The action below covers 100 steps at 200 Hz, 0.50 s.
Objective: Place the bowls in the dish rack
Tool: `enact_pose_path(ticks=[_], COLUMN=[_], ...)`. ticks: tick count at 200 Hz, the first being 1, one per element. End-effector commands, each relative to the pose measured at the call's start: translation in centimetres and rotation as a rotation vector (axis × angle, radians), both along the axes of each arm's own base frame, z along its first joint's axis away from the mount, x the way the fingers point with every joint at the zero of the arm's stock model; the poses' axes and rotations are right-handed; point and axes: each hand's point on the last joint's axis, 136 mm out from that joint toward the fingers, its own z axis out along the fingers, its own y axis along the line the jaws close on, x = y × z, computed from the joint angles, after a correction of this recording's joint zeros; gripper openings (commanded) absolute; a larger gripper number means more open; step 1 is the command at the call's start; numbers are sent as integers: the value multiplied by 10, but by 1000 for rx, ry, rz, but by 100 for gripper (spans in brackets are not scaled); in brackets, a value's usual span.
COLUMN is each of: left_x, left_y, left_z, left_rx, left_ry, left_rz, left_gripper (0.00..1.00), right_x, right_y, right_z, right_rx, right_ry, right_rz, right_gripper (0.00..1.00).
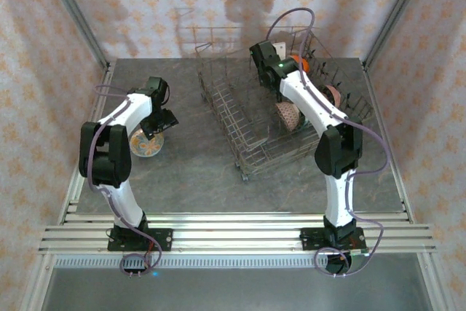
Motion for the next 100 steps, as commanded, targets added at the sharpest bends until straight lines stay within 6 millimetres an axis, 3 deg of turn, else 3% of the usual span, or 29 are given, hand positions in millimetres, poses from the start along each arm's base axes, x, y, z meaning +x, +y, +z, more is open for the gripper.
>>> enact_pose_path(ticks=[1, 42, 79, 100], left_x=[-8, -12, -12, -14], left_y=[7, 2, -1, -4], left_z=[-1, -13, -8, -9], left_rx=[58, 34, 23, 12], left_ry=[17, 53, 38, 42], left_rz=[-12, -22, -31, -36], left_gripper=[68, 53, 25, 15], right_x=[-5, -9, -12, -12], right_y=[-4, -9, -17, -18], right_z=[17, 15, 19, 21], right_rx=[23, 43, 81, 86], right_ry=[-26, -24, -29, -28], right_rz=[10, 0, -11, -9], right_gripper=[95, 95, 95, 95])
